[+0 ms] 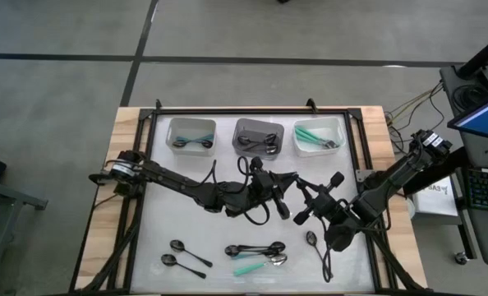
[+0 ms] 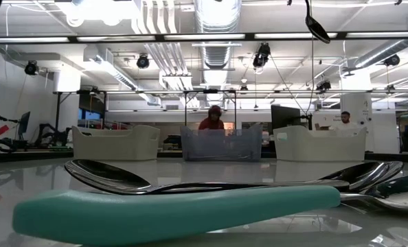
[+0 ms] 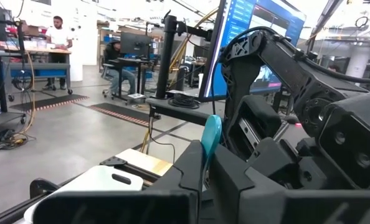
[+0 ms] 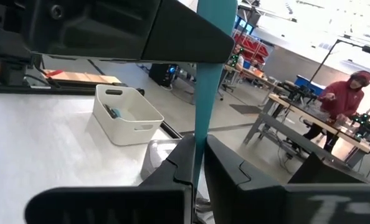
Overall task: Sort silverware by color (type)
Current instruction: Put the blue spoon into the gray bin, then put the black spoon into the black bin
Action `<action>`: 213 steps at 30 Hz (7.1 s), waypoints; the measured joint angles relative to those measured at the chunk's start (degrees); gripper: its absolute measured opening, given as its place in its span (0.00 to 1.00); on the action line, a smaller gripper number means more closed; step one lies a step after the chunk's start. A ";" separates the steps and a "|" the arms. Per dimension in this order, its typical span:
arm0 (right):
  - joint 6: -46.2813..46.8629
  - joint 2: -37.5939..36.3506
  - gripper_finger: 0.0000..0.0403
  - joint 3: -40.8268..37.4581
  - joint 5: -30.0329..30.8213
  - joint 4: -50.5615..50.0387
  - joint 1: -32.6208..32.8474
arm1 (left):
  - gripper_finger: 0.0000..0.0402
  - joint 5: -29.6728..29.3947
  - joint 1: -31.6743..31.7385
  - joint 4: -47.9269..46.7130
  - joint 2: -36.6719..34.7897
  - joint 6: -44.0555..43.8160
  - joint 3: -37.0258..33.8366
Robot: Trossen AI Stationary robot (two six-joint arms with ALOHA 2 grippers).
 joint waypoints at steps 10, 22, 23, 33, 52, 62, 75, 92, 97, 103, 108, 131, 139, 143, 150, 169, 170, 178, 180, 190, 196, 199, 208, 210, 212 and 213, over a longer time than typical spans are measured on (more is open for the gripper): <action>-2.22 -0.19 0.23 -0.01 -1.01 -0.19 0.00 | 0.00 -1.92 0.09 0.34 -0.19 5.10 0.00; -1.71 -1.64 0.43 -0.01 0.87 -3.75 -0.11 | 0.00 -5.64 1.08 -1.03 -1.15 14.97 0.00; -1.70 -1.92 0.43 -0.01 0.97 -3.77 -0.11 | 0.00 -8.42 1.32 -2.15 -1.26 16.48 0.00; -1.69 -4.15 0.41 -0.01 1.04 -3.73 -0.49 | 0.00 -19.29 10.57 -40.90 -1.60 11.36 0.04; 4.24 -4.11 0.41 -0.65 -5.30 -4.63 -3.52 | 0.00 -15.33 23.04 -78.31 -10.72 10.23 1.15; 10.56 -4.09 0.41 -0.87 -6.55 -9.92 -3.54 | 0.00 -12.03 34.26 -100.11 -12.13 1.68 0.63; 10.80 -4.07 0.41 -0.89 -9.22 -12.42 -3.50 | 0.00 -3.34 40.53 -99.10 -11.93 1.04 -3.14; 11.36 -4.07 0.41 -0.89 -9.43 -12.47 -3.50 | 0.04 -0.86 40.48 -98.40 -11.91 -1.95 -12.01; 11.98 -4.07 0.41 -0.89 -9.55 -12.45 -3.50 | 0.13 -0.82 40.48 -96.61 -11.91 -1.94 -11.16; 12.02 -4.07 0.41 -0.89 -12.52 -12.46 -3.50 | 0.25 -0.80 40.42 -96.25 -11.91 -1.95 -7.75; 12.37 -4.07 0.41 -0.89 -14.15 -13.12 -3.50 | 0.32 1.39 39.37 -96.40 -11.91 -3.48 -3.15; 47.03 -1.91 0.41 -3.07 -69.87 -38.97 3.51 | 0.32 8.67 4.35 -77.14 -11.04 -27.29 7.02; 60.68 4.69 0.41 -5.28 -74.78 -30.61 10.28 | 0.32 -2.27 -0.97 -78.14 -11.22 -35.26 7.02; 58.79 8.95 0.41 -4.83 -80.10 -22.58 10.43 | 0.32 -2.74 -0.80 -78.25 -11.21 -36.05 7.02; 63.72 13.95 0.41 -2.51 -81.36 -21.47 10.29 | 0.32 -3.64 -1.29 -78.29 -11.21 -33.19 7.02; 72.01 28.76 0.23 4.07 -79.63 -26.83 10.16 | 0.32 -4.10 -1.83 -78.25 -11.54 -21.78 7.02; 71.40 29.60 0.20 4.30 -79.73 -27.36 10.07 | 0.32 -4.10 -1.83 -78.25 -11.54 -21.32 7.02; 65.98 31.92 0.03 5.82 -79.56 -30.54 9.83 | 0.32 -4.08 -1.83 -78.27 -11.72 -19.63 7.02; 64.62 29.67 0.03 6.09 -78.73 -32.40 9.38 | 0.32 -4.09 -1.83 -78.52 -11.72 -19.61 7.02; 52.20 10.59 0.02 5.26 -58.44 -39.53 0.26 | 0.32 -3.90 -1.86 -79.34 -11.78 -18.58 7.02; 34.72 1.93 0.02 4.92 -44.21 -38.31 -11.99 | 0.32 -3.88 -3.76 -79.24 -11.50 -26.87 7.02; 24.23 0.58 0.02 4.52 -43.56 -33.31 -20.37 | 0.32 -3.86 -5.26 -78.38 -10.63 -29.50 7.02; -2.46 3.06 0.02 4.36 -48.30 -9.41 -40.02 | 0.32 -4.38 -10.89 -76.29 -10.23 -33.83 7.02; -6.70 4.54 0.02 4.40 -50.62 -3.99 -43.47 | 0.32 -5.29 -12.08 -76.20 -10.23 -33.86 7.02; -9.46 6.72 0.02 4.40 -53.10 0.87 -46.56 | 0.32 -5.40 -12.94 -76.21 -10.23 -33.86 7.02; -10.85 7.93 0.02 4.40 -54.23 3.36 -48.07 | 0.32 -5.58 -13.26 -76.19 -10.23 -33.86 7.02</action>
